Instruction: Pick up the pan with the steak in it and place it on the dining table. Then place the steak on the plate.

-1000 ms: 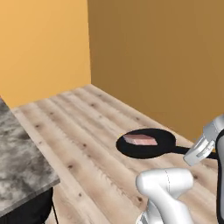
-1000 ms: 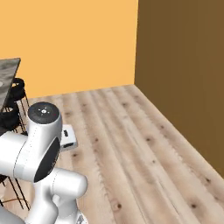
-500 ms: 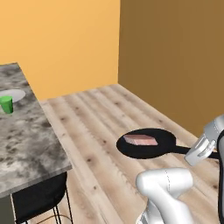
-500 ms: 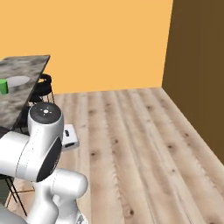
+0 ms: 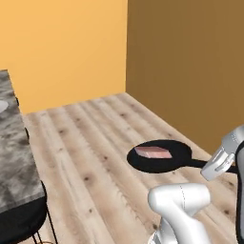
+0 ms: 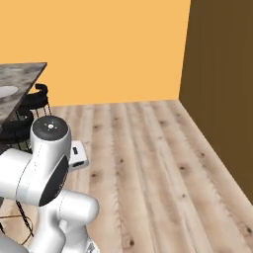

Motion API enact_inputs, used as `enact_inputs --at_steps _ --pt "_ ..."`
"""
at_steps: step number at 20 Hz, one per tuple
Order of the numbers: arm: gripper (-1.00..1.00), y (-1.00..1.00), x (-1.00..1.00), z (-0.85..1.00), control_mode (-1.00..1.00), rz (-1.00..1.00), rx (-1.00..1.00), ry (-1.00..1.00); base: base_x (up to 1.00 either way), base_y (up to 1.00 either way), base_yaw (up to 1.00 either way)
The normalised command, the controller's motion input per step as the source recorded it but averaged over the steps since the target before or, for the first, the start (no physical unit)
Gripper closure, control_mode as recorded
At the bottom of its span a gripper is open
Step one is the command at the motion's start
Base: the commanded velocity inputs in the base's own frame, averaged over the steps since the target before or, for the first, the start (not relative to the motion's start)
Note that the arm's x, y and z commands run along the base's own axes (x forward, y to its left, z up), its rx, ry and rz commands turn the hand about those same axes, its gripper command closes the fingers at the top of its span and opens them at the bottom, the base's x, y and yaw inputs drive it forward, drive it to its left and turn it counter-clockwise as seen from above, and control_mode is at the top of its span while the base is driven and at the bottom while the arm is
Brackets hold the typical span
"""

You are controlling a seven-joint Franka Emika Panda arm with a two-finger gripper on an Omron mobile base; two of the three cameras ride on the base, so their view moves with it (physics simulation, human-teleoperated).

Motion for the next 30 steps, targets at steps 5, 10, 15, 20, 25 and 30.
enact_inputs --at_steps 5,10,15,20,25,30 --pt "1.00 0.00 0.00 0.00 1.00 0.00 0.00 0.00 0.10 -0.65 0.07" --pt "1.00 0.00 0.00 0.00 1.00 0.00 0.00 0.00 0.09 -0.04 0.00" --pt "1.00 0.00 0.00 0.00 1.00 0.00 0.00 0.00 0.71 0.00 0.00" --pt "1.00 0.00 0.00 0.00 1.00 0.00 0.00 0.00 0.98 0.00 0.00" --pt "1.00 0.00 0.00 0.00 1.00 0.00 0.00 0.00 1.00 0.00 0.00" --pt "1.00 0.00 0.00 0.00 1.00 0.00 0.00 0.00 1.00 0.00 0.00"
